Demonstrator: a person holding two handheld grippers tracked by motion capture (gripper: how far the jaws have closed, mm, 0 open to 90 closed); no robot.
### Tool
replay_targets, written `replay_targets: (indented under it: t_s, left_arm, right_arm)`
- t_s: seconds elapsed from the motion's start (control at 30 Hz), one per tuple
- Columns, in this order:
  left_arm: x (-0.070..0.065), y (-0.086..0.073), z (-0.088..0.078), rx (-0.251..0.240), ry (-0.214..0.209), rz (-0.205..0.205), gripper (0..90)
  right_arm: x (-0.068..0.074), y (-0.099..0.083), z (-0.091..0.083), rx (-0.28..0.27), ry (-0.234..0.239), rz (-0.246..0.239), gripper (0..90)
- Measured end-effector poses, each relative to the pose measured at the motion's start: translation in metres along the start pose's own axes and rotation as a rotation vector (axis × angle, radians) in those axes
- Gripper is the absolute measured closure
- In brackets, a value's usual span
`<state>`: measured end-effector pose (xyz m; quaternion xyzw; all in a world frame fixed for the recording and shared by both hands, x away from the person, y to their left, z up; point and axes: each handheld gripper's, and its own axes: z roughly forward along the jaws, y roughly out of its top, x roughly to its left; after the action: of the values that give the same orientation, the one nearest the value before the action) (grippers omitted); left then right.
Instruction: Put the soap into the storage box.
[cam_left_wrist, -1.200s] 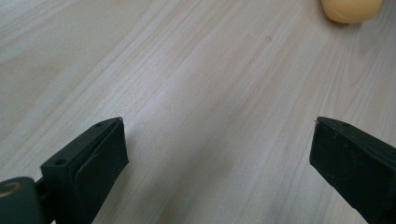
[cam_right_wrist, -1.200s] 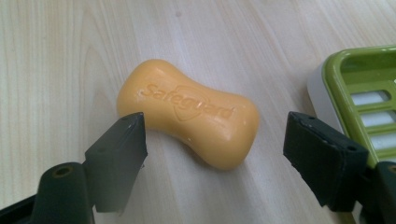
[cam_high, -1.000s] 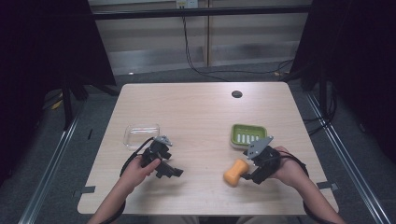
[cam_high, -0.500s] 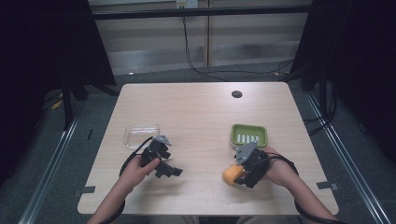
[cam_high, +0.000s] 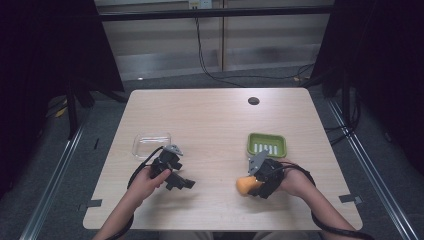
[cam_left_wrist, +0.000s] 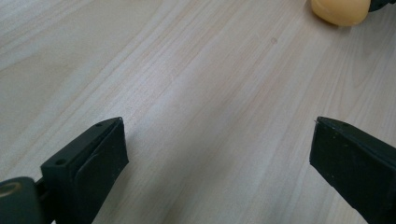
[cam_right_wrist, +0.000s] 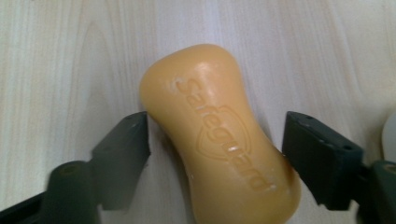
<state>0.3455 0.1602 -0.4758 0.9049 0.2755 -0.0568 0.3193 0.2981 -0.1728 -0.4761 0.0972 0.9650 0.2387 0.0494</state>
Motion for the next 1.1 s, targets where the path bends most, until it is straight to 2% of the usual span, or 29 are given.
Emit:
replay_targets:
  t_s: [0.03,0.17,0.33,0.43,0.53,0.57,0.6,0.63,0.67,0.7,0.73,0.83,0.93,1.03,1.07,1.1]
  left_arm:
    - [0.0,0.0,0.0,-0.005,-0.004,0.002,4.0]
    - [0.0,0.0,0.0,0.0,-0.003,0.005,4.0]
    - [0.0,0.0,0.0,-0.001,-0.003,0.002,4.0]
    - [0.0,0.0,0.0,-0.004,0.0,-0.003,4.0]
    - [0.0,0.0,0.001,-0.006,0.001,-0.004,4.0]
    - [0.0,0.0,0.001,-0.005,0.001,-0.003,4.0]
    - [0.0,0.0,0.001,-0.005,0.001,-0.003,4.1]
    - [0.0,0.0,0.001,-0.005,-0.003,-0.004,4.0]
    - [0.0,0.0,0.0,-0.003,-0.005,0.004,4.0]
    - [0.0,0.0,0.0,-0.006,-0.001,0.002,4.0]
    - [0.0,0.0,0.0,-0.005,-0.002,0.001,4.0]
    - [0.0,0.0,0.0,0.0,0.003,0.003,4.0]
    - [-0.001,0.001,0.0,0.002,0.004,0.004,4.0]
    - [-0.001,0.001,0.0,-0.004,-0.001,0.003,4.0]
    - [-0.001,0.001,0.001,-0.003,-0.002,0.003,4.0]
    - [-0.001,0.001,0.001,-0.007,-0.002,0.004,4.0]
  right_arm:
    - [0.0,0.0,0.0,0.0,0.0,0.0,27.5]
    - [0.001,0.005,0.002,0.081,0.007,-0.006,29.2]
    - [0.0,0.008,0.003,0.117,0.013,0.003,33.5]
    - [0.0,0.011,0.002,0.15,0.013,0.007,42.1]
    - [0.001,0.015,0.002,0.184,0.035,0.003,47.7]
    - [0.001,0.017,0.002,0.196,0.032,0.011,48.1]
    - [0.001,0.018,0.002,0.213,0.053,0.034,48.5]
    - [0.0,0.019,0.002,0.219,0.077,0.026,48.9]
    - [0.002,0.02,0.001,0.236,0.078,0.031,49.1]
    - [0.003,0.021,0.001,0.239,0.068,0.007,49.3]
    - [0.002,0.021,0.0,0.239,0.085,0.012,49.4]
    - [0.001,0.02,-0.002,0.259,0.096,0.064,49.7]
    - [-0.005,0.016,-0.006,0.25,0.095,0.109,49.8]
    - [-0.009,0.013,-0.01,0.25,0.1,0.13,49.9]
    - [-0.01,0.012,-0.012,0.252,0.089,0.152,50.0]
    - [-0.011,0.012,-0.013,0.252,0.101,0.158,50.0]
